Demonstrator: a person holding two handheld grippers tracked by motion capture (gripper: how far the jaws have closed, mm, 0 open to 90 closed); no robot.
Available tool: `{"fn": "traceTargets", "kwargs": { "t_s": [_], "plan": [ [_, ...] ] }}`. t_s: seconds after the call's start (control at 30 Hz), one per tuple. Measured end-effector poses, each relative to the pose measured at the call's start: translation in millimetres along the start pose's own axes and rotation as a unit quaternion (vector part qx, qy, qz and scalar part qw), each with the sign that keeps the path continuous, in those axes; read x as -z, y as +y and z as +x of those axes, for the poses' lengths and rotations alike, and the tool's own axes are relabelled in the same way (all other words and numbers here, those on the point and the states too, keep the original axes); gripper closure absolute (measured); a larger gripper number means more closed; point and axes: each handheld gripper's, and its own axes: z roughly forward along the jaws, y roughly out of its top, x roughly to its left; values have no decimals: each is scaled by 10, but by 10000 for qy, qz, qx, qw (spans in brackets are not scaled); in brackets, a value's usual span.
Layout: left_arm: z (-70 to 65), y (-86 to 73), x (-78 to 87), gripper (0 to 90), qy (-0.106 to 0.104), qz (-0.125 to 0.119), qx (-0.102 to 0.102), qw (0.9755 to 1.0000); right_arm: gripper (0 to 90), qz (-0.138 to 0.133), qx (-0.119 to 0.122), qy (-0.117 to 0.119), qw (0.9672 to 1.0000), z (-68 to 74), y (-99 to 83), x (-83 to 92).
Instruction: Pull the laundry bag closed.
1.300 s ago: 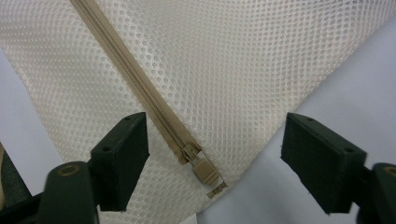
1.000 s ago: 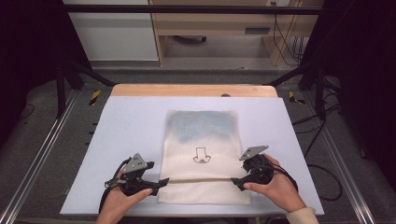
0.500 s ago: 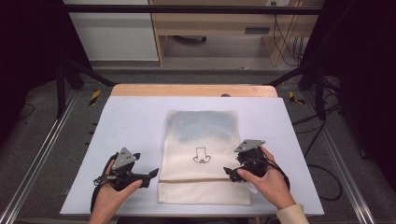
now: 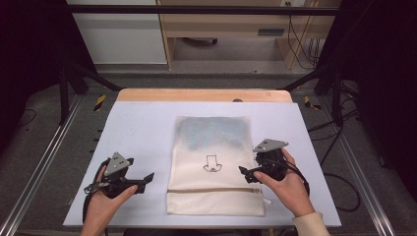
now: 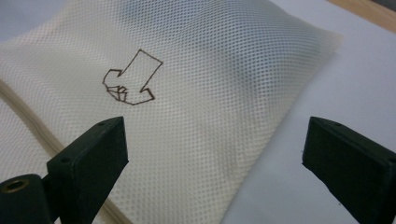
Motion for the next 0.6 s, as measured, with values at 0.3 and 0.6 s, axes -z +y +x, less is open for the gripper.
{"fn": "traceTargets", "kwargs": {
  "t_s": [0.3,0.6],
  "plan": [
    [259,-74,138,88,375,124,163,9991,71,-167,-621,-428,9970,-222,-124,138],
    [470,-152,169,92,652,251,368,9969,71,-251,-944,-643,9931,-408,-333,252]
  ]
}}
